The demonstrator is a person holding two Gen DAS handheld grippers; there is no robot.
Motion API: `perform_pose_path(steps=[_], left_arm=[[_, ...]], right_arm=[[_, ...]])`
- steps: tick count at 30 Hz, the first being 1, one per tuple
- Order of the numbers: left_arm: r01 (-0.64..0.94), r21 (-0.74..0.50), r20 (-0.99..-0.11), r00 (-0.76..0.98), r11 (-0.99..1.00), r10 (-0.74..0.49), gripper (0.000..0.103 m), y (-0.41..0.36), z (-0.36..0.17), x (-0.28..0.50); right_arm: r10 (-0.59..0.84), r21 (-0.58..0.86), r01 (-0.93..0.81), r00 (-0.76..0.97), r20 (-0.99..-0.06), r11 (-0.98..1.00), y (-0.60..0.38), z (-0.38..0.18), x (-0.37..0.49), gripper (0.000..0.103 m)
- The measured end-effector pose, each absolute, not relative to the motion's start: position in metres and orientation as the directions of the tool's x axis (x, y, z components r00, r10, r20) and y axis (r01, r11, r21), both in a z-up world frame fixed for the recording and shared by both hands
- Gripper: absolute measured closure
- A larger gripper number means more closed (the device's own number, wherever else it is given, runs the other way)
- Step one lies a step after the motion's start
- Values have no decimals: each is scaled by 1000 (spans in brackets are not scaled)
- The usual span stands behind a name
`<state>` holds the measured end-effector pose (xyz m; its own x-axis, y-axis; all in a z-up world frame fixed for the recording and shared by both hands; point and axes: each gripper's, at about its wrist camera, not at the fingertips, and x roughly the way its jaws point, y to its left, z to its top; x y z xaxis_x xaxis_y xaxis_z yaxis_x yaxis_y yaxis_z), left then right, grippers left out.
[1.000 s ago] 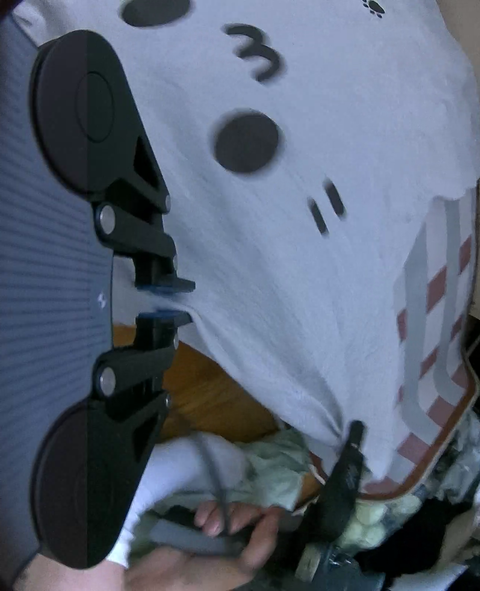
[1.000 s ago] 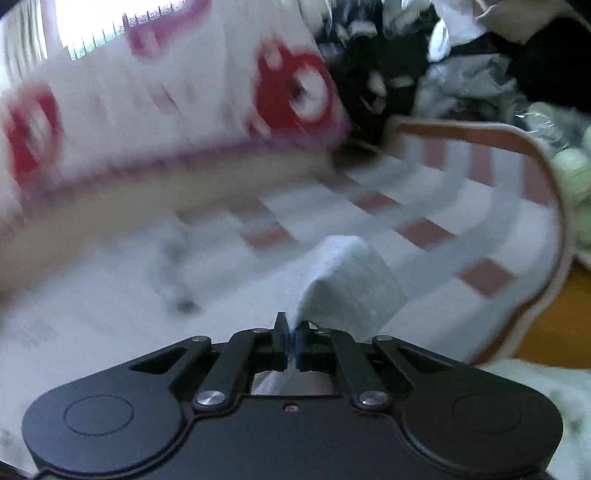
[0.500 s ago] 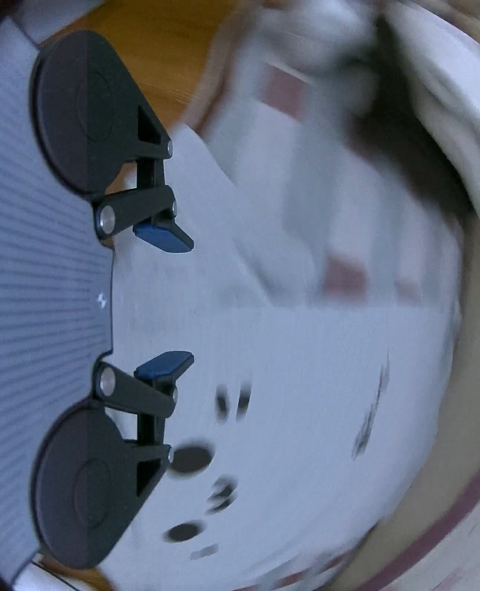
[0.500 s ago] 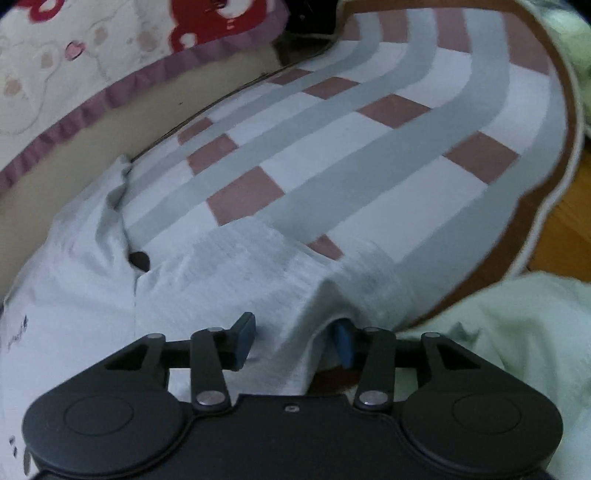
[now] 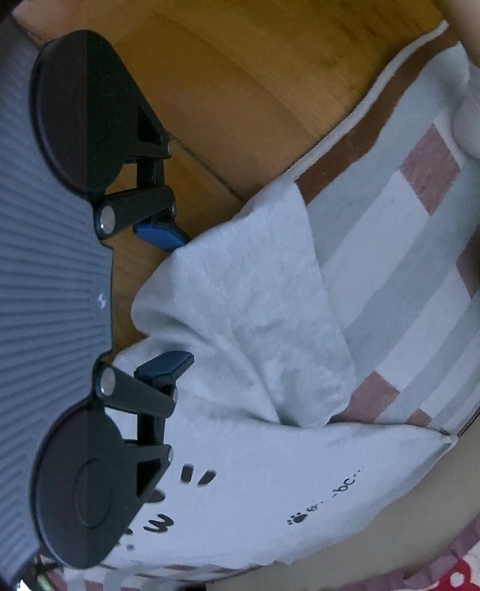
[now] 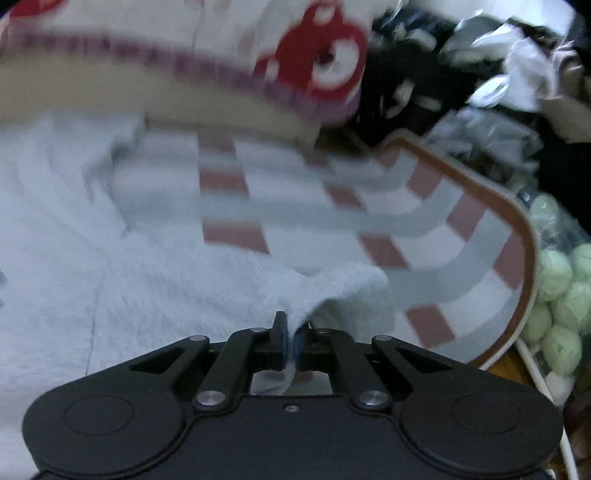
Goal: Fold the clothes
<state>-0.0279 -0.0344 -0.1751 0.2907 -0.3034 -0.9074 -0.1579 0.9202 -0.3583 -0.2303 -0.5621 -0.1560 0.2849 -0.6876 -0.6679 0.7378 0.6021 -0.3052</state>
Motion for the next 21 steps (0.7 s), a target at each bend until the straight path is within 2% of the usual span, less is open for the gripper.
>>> perform_pose_path(steps=[4, 6, 10, 12, 13, 14, 15, 16, 18, 19, 21], left_arm=[[-167, -287, -905, 369, 943, -210, 43, -33, -168, -29], [-147, -264, -892, 413, 953, -184, 33, -34, -167, -26], [-109, -275, -868, 455, 955, -198, 29, -41, -179, -17], [-72, -279, -851, 482, 958, -211, 6, -47, -184, -12], [-48, -282, -847, 482, 958, -225, 0, -48, -185, -9], [-35, -274, -843, 491, 961, -222, 0, -52, -185, -7], [-23, -268, -834, 507, 963, -220, 4, -54, -184, -5], [-11, -264, -823, 523, 964, -219, 13, -57, -183, -4], [19, -205, -814, 553, 979, -181, 95, -59, -179, 3], [26, -194, -815, 553, 981, -175, 98, -58, -174, 6], [1, -198, -753, 640, 980, -152, 98, -50, -145, 0]], right_arm=[[-694, -306, 766, 241, -678, 565, -562, -164, -233, 100], [-683, -288, 773, 242, -689, 565, -568, -168, -233, 100], [-601, -93, 825, 323, -731, 557, -588, -174, -252, 100], [-571, 2, 837, 376, -730, 548, -594, -173, -264, 100], [-561, 33, 838, 393, -729, 544, -596, -175, -268, 100], [-551, 64, 839, 410, -727, 540, -597, -176, -271, 99], [-546, 80, 838, 421, -725, 540, -597, -177, -273, 99], [-545, 79, 835, 424, -723, 545, -597, -178, -272, 99], [-550, 58, 827, 422, -721, 559, -595, -179, -268, 99], [-552, 50, 824, 422, -719, 565, -594, -179, -267, 99], [-557, 49, 823, 425, -714, 566, -594, -178, -268, 99]])
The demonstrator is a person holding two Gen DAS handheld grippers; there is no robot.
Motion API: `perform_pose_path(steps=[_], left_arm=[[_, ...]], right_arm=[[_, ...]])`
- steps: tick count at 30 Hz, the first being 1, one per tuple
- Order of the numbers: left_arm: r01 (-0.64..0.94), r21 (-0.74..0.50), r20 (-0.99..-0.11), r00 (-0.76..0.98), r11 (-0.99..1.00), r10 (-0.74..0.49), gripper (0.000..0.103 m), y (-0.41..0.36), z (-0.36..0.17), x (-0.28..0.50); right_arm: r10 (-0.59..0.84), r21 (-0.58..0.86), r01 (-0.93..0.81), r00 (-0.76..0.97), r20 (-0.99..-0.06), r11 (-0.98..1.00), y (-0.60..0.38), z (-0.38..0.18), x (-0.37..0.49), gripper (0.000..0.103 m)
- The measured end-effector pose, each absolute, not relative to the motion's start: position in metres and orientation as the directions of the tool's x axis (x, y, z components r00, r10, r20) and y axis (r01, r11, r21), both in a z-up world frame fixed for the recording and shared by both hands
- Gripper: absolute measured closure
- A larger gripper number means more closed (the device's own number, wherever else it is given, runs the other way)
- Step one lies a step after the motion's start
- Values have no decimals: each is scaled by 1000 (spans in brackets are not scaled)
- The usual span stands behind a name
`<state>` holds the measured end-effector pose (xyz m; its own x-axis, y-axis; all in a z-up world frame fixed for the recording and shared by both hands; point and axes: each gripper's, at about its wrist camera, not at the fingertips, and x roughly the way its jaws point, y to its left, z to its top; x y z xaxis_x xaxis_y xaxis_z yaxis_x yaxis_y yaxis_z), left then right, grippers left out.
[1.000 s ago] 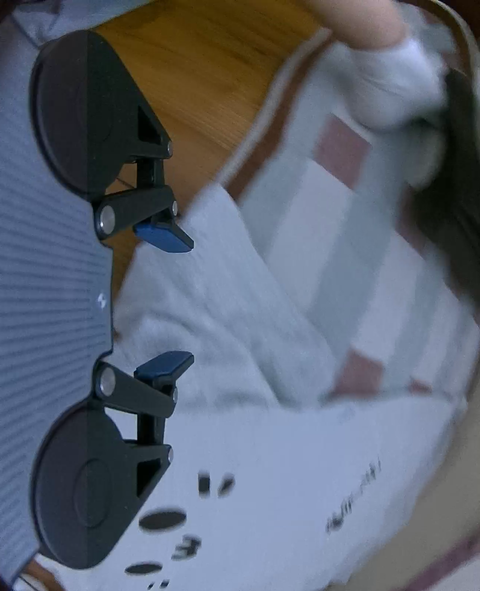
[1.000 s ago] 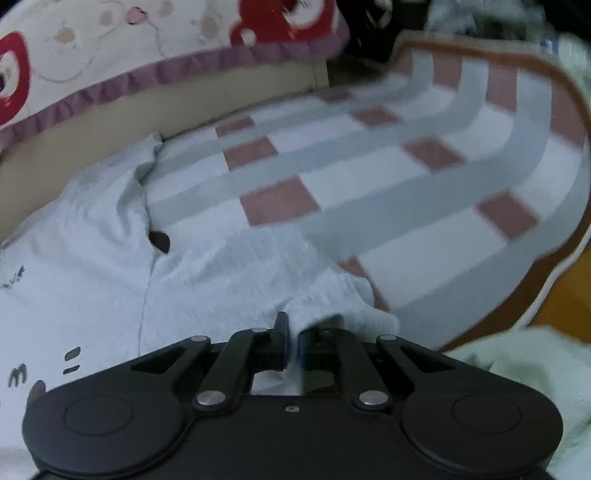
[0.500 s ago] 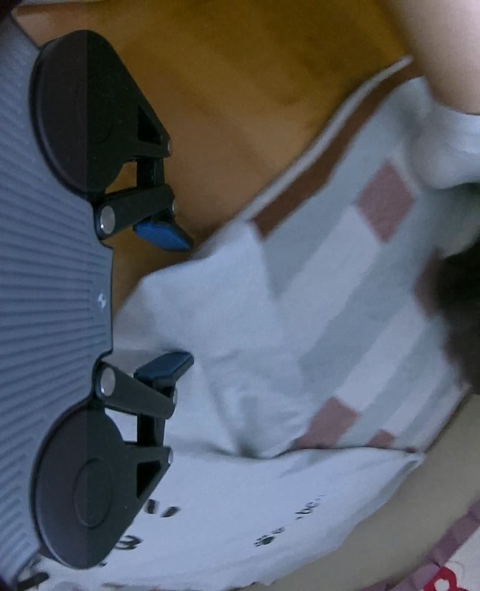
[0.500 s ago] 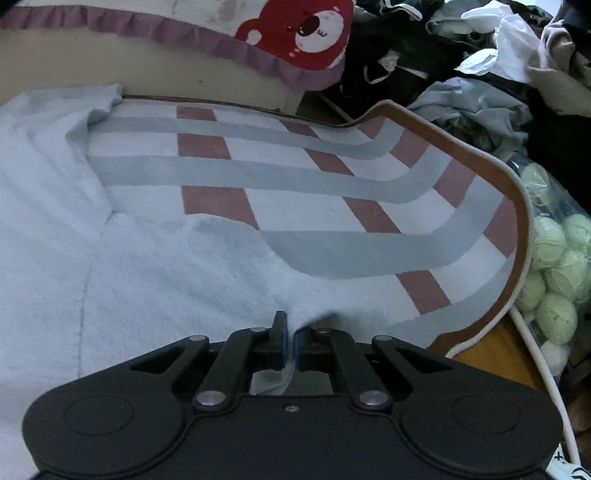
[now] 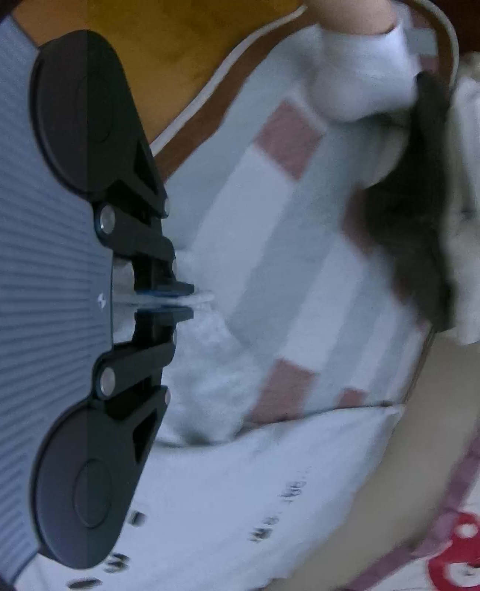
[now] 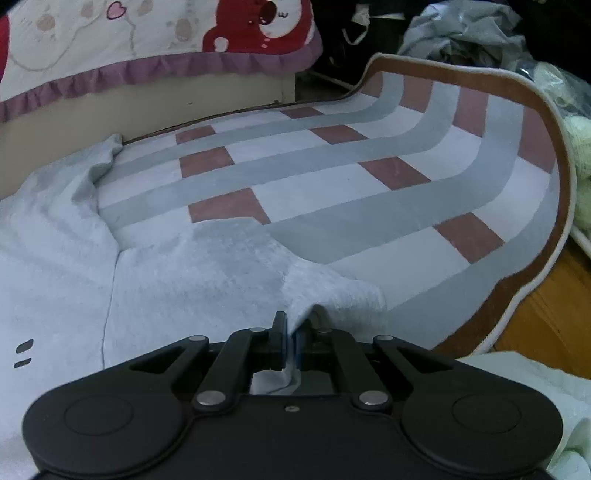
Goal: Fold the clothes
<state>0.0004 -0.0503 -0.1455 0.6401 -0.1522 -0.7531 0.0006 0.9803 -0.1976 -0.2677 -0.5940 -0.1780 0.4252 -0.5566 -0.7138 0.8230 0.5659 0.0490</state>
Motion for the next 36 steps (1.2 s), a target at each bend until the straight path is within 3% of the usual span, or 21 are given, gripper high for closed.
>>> perform_pose_path(steps=[2, 4, 8, 13, 14, 15, 16, 17, 18, 22, 24, 26, 31, 36], left_arm=[[-6, -194, -655, 746, 981, -125, 98, -40, -109, -13], [-17, -201, -616, 779, 979, -113, 98, -31, -93, -21], [-76, -101, -665, 746, 992, -10, 97, -37, -118, -21], [-105, 21, -753, 653, 994, 85, 94, -54, -153, -8], [-105, 25, -766, 637, 994, 87, 89, -55, -151, -7], [-106, 29, -779, 621, 994, 89, 74, -57, -149, -6], [-79, 44, -777, 624, 996, 83, 62, -62, -139, -10], [-44, 61, -771, 632, 997, 76, 35, -68, -127, -16], [6, 63, -771, 636, 998, 45, 27, -76, -117, -25], [281, -34, -800, 568, 959, -194, 29, -114, -93, -63], [431, -95, -829, 464, 897, -311, 29, -139, -98, -82], [552, -149, -859, 338, 820, -384, 29, -164, -108, -97], [694, -168, -925, 135, 700, -356, 29, -210, -154, -114], [727, -82, -943, 165, 682, -290, 27, -222, -167, -117]], right_arm=[[-586, 71, 825, 456, -670, 561, -590, -172, -275, 100], [-616, 76, 820, 483, -623, 567, -585, -164, -281, 100], [-638, -40, 803, 441, -631, 595, -581, -159, -276, 100], [-626, -72, 826, 365, -689, 560, -592, -171, -268, 100], [-629, -80, 824, 361, -689, 561, -592, -171, -268, 100], [-630, -90, 822, 355, -691, 562, -591, -170, -268, 99], [-627, -97, 825, 341, -701, 557, -591, -169, -268, 91], [-622, -97, 835, 319, -715, 541, -591, -168, -270, 83], [-614, -89, 851, 296, -731, 517, -591, -164, -274, 67], [-454, 111, 828, 408, -792, 550, -580, -131, -297, 61], [-258, 280, 730, 530, -808, 623, -570, -121, -301, 52], [-31, 417, 613, 585, -811, 671, -558, -120, -297, 50], [285, 533, 517, 484, -828, 670, -522, -148, -268, 49], [293, 476, 498, 403, -867, 725, -512, -155, -246, 49]])
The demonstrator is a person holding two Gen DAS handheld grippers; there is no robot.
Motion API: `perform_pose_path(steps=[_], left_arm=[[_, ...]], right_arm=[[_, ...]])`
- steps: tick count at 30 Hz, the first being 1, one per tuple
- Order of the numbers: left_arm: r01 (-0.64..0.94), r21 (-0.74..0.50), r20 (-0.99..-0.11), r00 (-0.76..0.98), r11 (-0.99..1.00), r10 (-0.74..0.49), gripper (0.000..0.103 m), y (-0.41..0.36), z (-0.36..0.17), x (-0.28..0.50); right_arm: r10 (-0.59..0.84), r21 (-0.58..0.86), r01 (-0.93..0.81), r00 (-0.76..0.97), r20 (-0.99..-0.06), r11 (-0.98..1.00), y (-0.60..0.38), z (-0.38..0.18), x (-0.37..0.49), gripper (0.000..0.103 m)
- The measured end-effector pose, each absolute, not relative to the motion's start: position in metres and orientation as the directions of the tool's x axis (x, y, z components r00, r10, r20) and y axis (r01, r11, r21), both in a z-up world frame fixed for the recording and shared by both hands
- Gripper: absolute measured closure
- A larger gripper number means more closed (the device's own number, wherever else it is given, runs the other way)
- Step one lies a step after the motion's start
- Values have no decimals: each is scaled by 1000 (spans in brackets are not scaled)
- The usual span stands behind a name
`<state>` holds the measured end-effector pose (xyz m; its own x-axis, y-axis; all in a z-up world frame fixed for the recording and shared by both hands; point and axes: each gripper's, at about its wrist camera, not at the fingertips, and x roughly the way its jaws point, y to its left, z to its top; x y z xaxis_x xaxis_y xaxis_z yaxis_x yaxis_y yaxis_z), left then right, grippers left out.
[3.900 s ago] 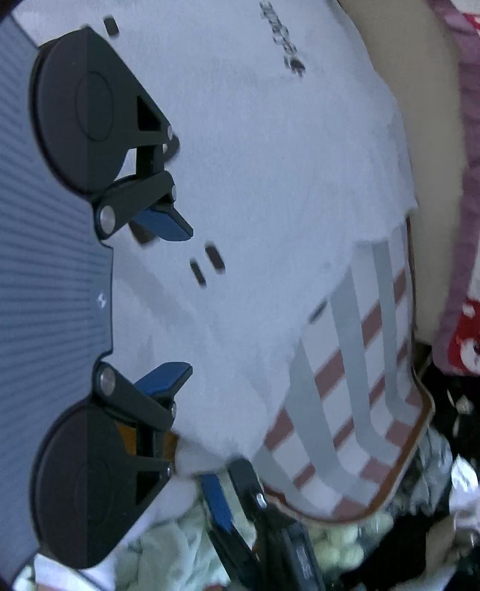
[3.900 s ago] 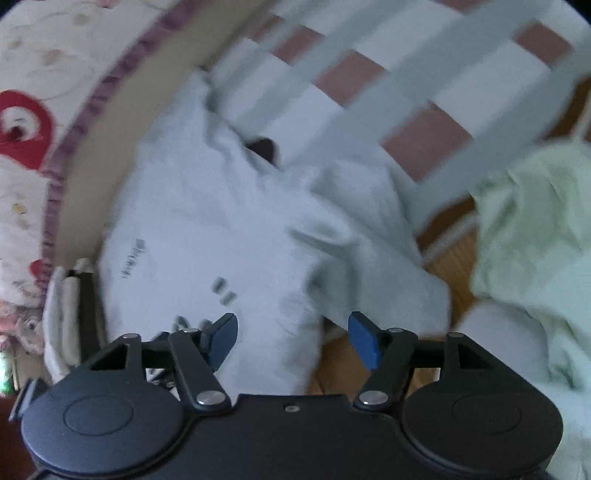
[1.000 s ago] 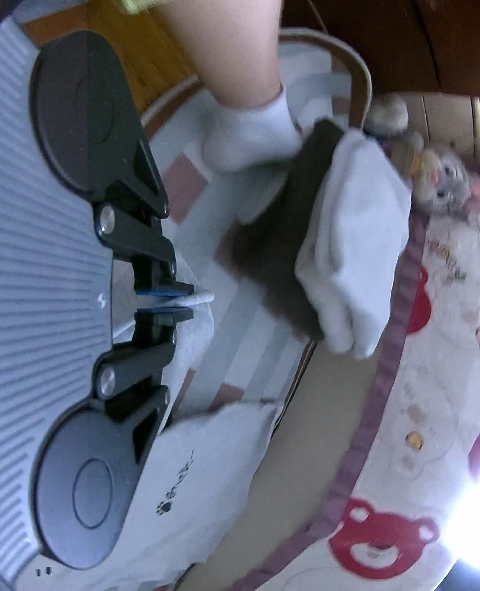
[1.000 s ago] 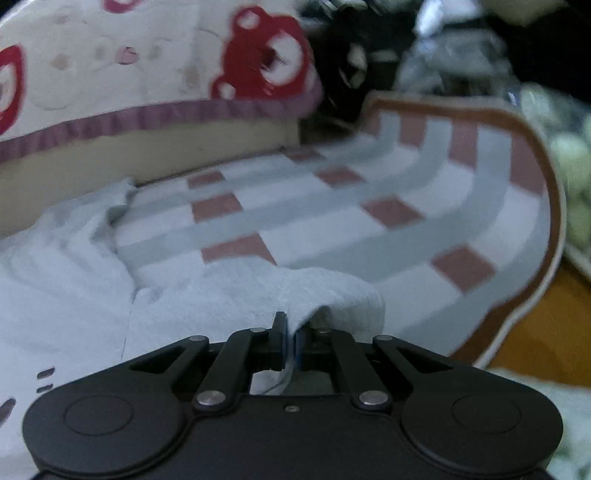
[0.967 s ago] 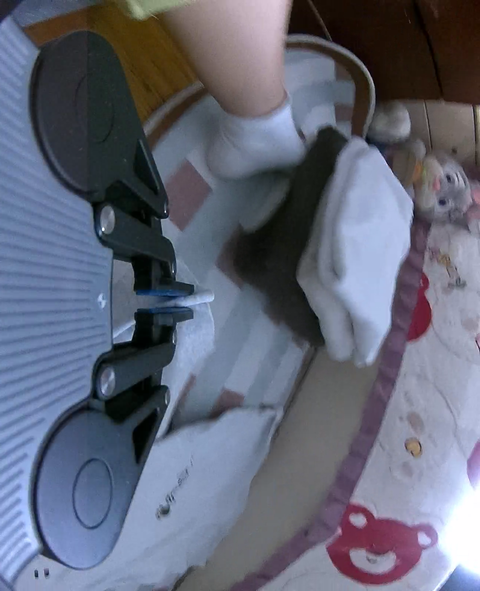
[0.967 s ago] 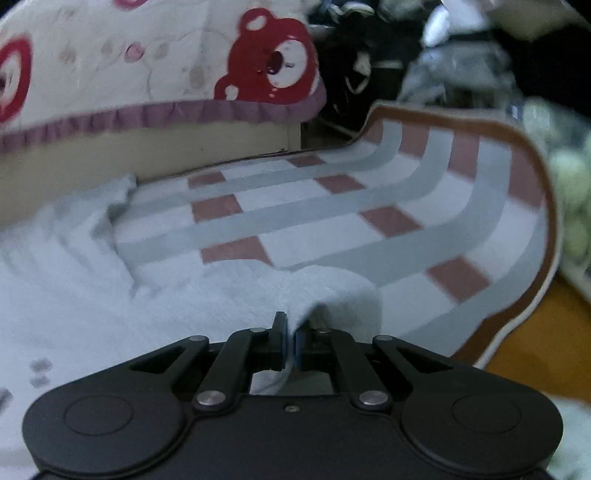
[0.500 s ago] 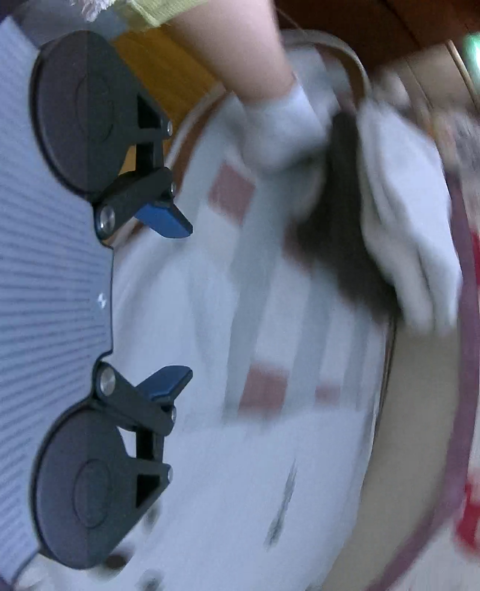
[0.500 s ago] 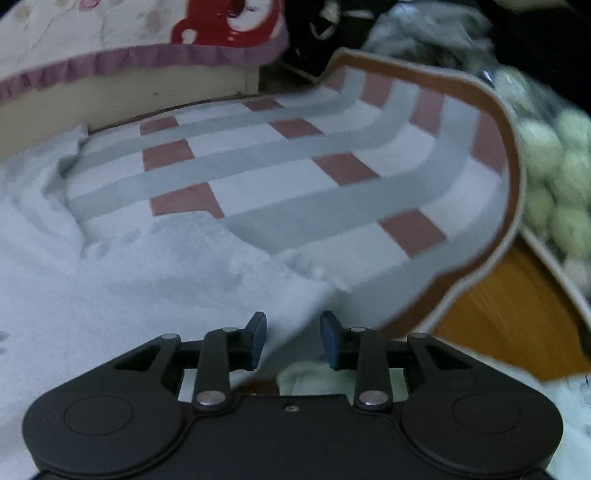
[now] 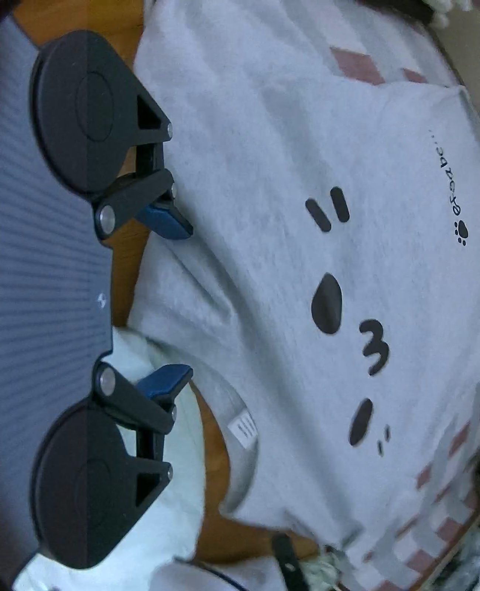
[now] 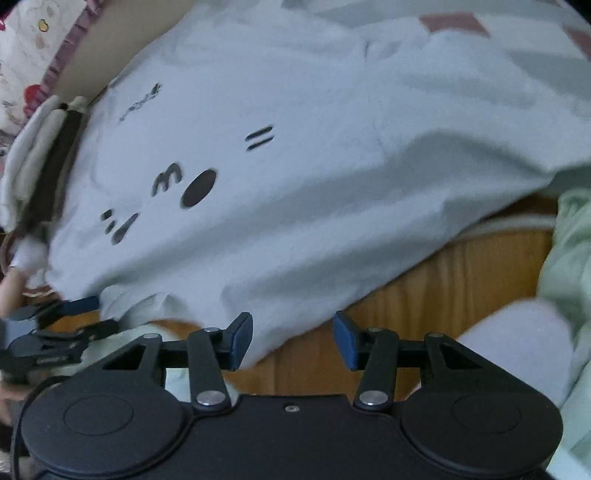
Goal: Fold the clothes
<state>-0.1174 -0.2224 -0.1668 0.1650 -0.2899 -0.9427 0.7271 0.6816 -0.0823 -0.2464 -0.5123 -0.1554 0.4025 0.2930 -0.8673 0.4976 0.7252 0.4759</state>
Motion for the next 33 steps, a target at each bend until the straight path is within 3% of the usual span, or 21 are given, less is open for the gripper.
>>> perform_pose_path(steps=[6, 8, 10, 11, 12, 15, 16, 17, 23, 27, 31, 33], left_arm=[[715, -33, -957, 180, 698, -229, 27, -234, -178, -116], [720, -12, -953, 202, 693, -226, 31, -236, -178, -118], [729, 19, -945, 237, 684, -227, 50, -236, -176, -123], [739, 32, -938, 255, 673, -235, 80, -236, -172, -126], [738, 23, -934, 256, 674, -248, 93, -234, -167, -125], [724, -29, -922, 247, 689, -299, 94, -227, -148, -120], [715, -55, -914, 244, 697, -323, 94, -222, -138, -116], [707, -84, -907, 238, 703, -348, 94, -217, -129, -115], [658, -257, -893, 118, 708, -434, 94, -188, -98, -115], [672, -256, -935, 11, 695, -355, 94, -196, -134, -126], [704, -192, -959, 12, 683, -282, 94, -207, -156, -141], [703, -202, -957, 6, 682, -289, 85, -206, -151, -137]], right_arm=[[431, 519, 466, 289, -855, 717, -499, -177, -231, 44], [465, 543, 494, 283, -839, 680, -502, -182, -229, 38], [531, 585, 544, 275, -801, 601, -507, -192, -227, 33], [558, 604, 556, 276, -783, 572, -507, -197, -226, 32], [579, 623, 558, 284, -764, 548, -506, -201, -225, 31], [596, 644, 564, 303, -743, 517, -507, -205, -221, 36], [573, 638, 551, 315, -756, 538, -508, -200, -220, 79], [561, 636, 533, 323, -763, 558, -508, -197, -220, 96], [670, 778, 474, 420, -612, 412, -533, -171, -243, 96], [612, 674, 429, 296, -733, 601, -516, -162, -249, 96], [578, 620, 391, 235, -782, 680, -494, -165, -243, 96], [517, 550, 340, 191, -835, 763, -483, -161, -237, 96]])
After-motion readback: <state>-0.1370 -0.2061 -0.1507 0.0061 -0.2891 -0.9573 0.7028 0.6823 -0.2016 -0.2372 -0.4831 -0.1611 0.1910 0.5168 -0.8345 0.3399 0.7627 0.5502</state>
